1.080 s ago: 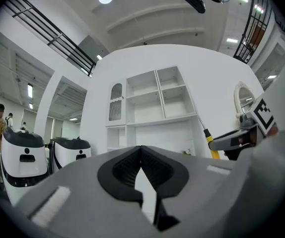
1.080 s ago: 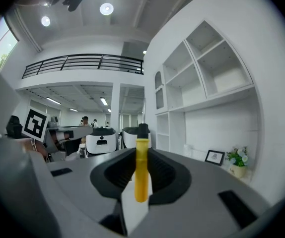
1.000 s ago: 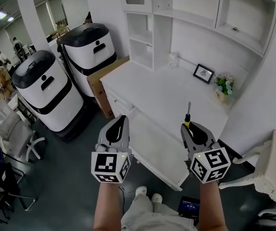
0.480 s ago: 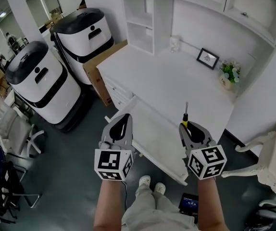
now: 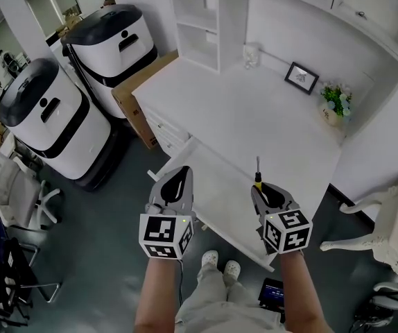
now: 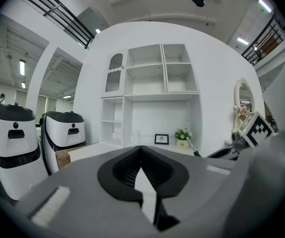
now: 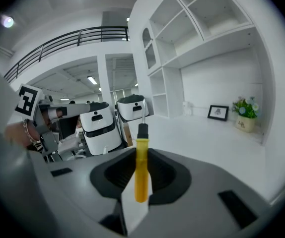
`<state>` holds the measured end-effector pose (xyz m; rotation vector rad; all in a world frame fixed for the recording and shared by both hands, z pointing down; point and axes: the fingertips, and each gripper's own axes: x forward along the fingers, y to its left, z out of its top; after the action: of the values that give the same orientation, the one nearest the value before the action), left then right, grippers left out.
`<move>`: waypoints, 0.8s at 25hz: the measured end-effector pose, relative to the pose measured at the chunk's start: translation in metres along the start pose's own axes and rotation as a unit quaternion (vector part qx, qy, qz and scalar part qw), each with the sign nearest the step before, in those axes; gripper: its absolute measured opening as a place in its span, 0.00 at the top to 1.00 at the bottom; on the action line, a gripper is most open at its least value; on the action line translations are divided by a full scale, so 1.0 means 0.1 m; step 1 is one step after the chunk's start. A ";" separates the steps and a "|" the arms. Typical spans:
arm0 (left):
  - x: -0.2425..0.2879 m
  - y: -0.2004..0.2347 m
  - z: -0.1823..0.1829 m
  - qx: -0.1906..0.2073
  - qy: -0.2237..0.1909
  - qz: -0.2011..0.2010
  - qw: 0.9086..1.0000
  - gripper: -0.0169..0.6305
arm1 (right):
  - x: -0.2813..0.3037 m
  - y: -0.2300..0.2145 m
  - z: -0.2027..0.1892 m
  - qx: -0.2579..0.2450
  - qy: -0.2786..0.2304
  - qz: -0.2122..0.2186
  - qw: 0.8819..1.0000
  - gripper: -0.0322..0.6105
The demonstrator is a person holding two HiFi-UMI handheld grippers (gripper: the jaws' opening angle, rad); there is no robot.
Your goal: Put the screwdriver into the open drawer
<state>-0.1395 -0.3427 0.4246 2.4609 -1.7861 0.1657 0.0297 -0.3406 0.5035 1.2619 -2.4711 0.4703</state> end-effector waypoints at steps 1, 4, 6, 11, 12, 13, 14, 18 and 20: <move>0.03 0.01 -0.03 -0.002 0.003 -0.001 1.000 0.96 | 0.05 -0.01 -0.06 0.002 0.009 0.001 1.000 0.83; 0.12 0.06 -0.12 -0.006 0.013 -0.002 1.000 0.96 | 0.20 -0.06 -0.22 0.008 0.034 0.002 0.999 0.83; 0.16 0.10 -0.17 -0.009 0.018 -0.002 1.000 0.96 | 0.30 -0.08 -0.34 0.010 0.052 0.002 0.999 0.83; 0.25 0.19 -0.29 -0.018 0.030 -0.001 0.999 0.96 | 0.53 -0.08 -0.65 0.011 0.099 0.005 0.995 0.83; 0.27 0.21 -0.30 -0.019 0.032 -0.001 0.999 0.96 | 0.57 -0.08 -0.71 0.010 0.109 0.006 0.994 0.83; 0.30 0.22 -0.32 -0.019 0.034 -0.002 0.999 0.96 | 0.61 -0.08 -0.76 0.010 0.118 0.007 0.993 0.83; 0.32 0.23 -0.34 -0.019 0.036 -0.002 0.999 0.96 | 0.66 -0.08 -0.82 0.011 0.126 0.008 0.992 0.83; 0.40 0.32 -0.38 -0.020 0.041 -0.003 0.999 0.96 | 0.83 -0.07 -1.03 0.014 0.156 0.011 0.988 0.83; 0.41 0.37 -0.41 -0.022 0.044 -0.002 0.999 0.96 | 0.91 -0.05 -1.15 0.010 0.173 0.012 0.985 0.83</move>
<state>-0.1635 -0.3872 0.4721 2.3877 -1.7295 0.2278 -0.0008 -0.3594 0.6457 1.0556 -2.1942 0.6623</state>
